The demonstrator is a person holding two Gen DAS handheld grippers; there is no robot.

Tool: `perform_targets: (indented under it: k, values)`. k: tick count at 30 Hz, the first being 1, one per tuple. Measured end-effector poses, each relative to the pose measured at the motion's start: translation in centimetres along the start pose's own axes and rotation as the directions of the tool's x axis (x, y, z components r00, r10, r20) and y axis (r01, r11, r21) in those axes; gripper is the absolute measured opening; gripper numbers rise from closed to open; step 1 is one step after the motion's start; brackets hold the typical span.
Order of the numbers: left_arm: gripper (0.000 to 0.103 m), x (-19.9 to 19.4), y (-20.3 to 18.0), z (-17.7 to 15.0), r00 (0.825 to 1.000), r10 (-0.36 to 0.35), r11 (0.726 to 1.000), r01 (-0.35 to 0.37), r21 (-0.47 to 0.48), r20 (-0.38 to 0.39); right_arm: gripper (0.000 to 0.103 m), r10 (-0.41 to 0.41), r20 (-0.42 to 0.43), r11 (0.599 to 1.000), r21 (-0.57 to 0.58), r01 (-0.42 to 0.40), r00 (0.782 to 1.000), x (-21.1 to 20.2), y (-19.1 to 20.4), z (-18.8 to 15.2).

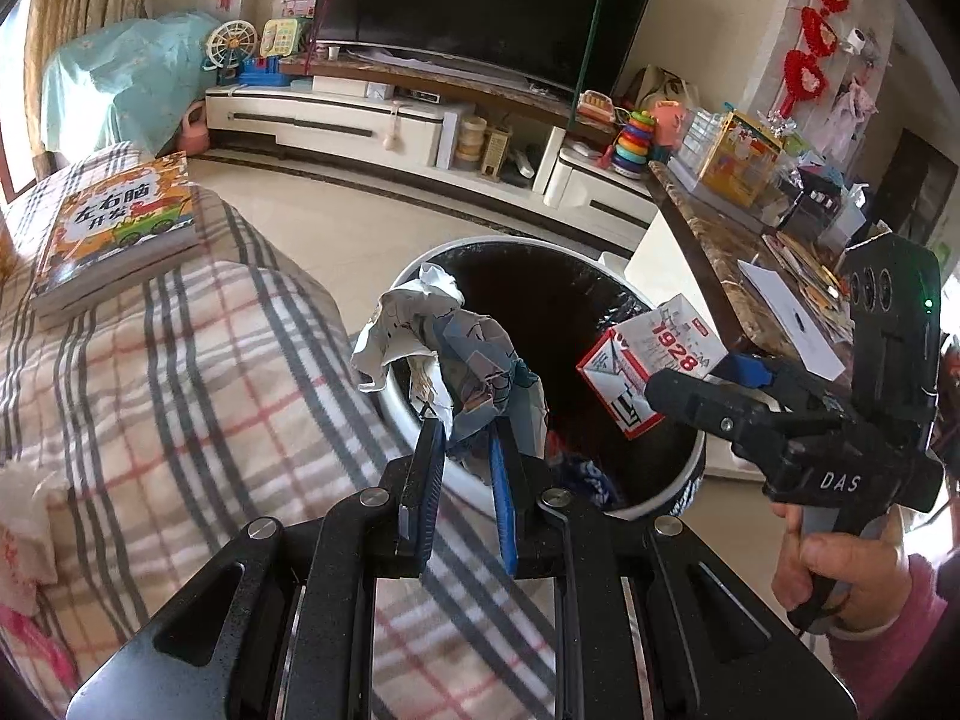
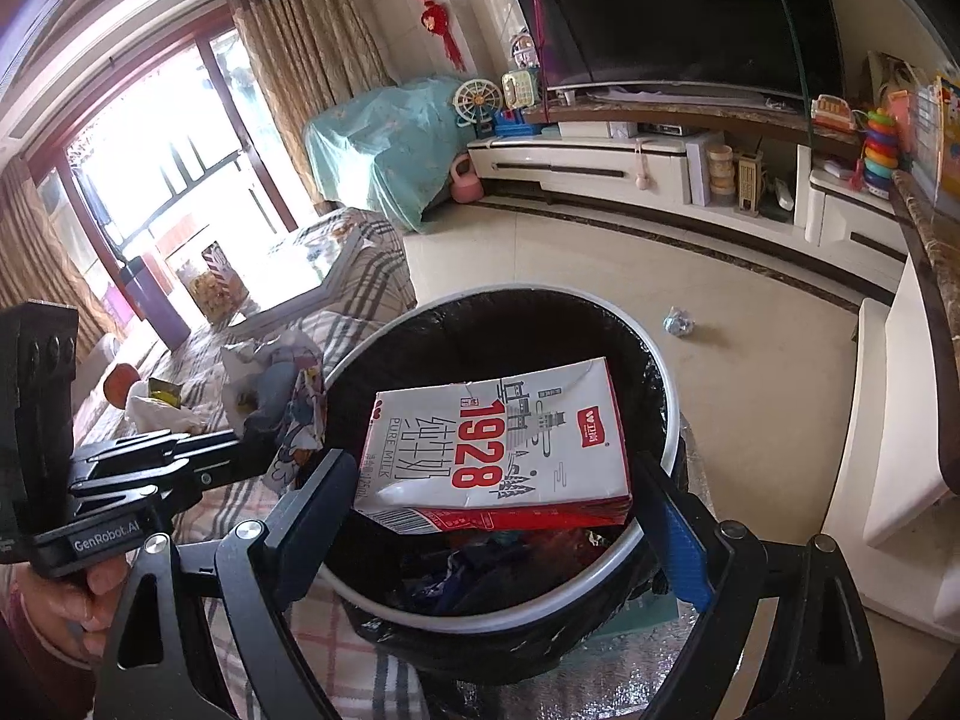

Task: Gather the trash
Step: 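Carry the foil wrapper and red-and-white carton over the bin, then open both tools to drop the wrapper and carton into the bin, then move both open tools back toward the items on the cover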

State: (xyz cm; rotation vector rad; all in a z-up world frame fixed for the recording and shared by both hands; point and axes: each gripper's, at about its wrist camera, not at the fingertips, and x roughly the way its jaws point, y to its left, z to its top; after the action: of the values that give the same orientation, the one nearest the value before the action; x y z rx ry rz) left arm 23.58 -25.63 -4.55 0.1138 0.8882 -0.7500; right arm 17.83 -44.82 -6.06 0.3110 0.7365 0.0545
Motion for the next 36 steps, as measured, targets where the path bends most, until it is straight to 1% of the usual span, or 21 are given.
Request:
perform_targets:
  k: [5,8,10,13,14,17,19,21,22,28,32,36]
  values:
    - [0.015,1.0,-0.4,0.5,1.0,0.002,1.0,-0.001,0.021,-0.019,0.092,0.01,-0.018,1.0,0.014,-0.01,1.0,0.5,-0.3,0.3]
    - [0.016,1.6,-0.5,0.7,0.999,0.005,1.0,-0.004,0.027,-0.033,0.092,0.036,-0.033,0.998,0.049,-0.034,0.999,0.6,-0.9,0.7]
    - [0.018,1.6,-0.4,0.8,0.999,0.006,1.0,-0.006,0.023,-0.033,0.092,0.031,-0.029,0.998,0.055,-0.029,0.999,0.4,-1.0,0.7]
    - [0.028,1.4,-0.2,0.8,1.0,0.003,1.0,-0.002,0.013,-0.03,0.092,0.03,-0.015,0.998,0.058,-0.029,0.999,-0.4,-1.1,0.7]
    - [0.033,1.2,-0.2,0.7,1.0,0.002,1.0,-0.002,0.009,-0.024,0.092,0.029,-0.011,0.998,0.061,-0.029,1.0,-0.6,-1.1,0.7]
    - [0.036,0.6,0.0,0.3,1.0,0.001,1.0,-0.001,-0.005,-0.012,0.092,0.032,-0.001,0.997,0.07,-0.032,0.999,-1.2,-1.0,0.6]
    - [0.038,-0.1,0.3,-0.3,1.0,0.005,1.0,-0.005,-0.019,-0.002,0.092,0.036,0.005,0.996,0.077,-0.037,0.999,-1.4,-0.7,0.4]
    - [0.044,-0.8,0.7,-1.1,1.0,0.009,0.999,-0.009,-0.04,0.005,0.092,0.047,0.012,0.995,0.083,-0.048,0.999,-1.8,-0.1,0.0]
    - [0.045,-1.2,1.0,-1.6,1.0,0.01,0.999,-0.009,-0.052,0.009,0.092,0.053,0.016,0.995,0.085,-0.055,0.998,-1.9,0.3,-0.2]
    - [0.045,-3.9,3.1,-4.9,0.999,0.04,0.992,-0.036,-0.117,0.03,0.092,0.108,0.016,0.99,0.089,-0.109,0.994,-1.9,2.8,-1.3]
    - [0.045,-5.9,4.8,-7.1,0.996,0.081,0.981,-0.071,-0.18,0.049,0.092,0.143,0.007,0.986,0.084,-0.144,0.99,-1.3,5.0,-2.1]
    - [0.045,-8.1,6.8,-9.3,0.989,0.134,0.969,-0.118,-0.217,0.061,0.092,0.176,-0.003,0.982,0.066,-0.175,0.984,-0.6,7.4,-2.9]
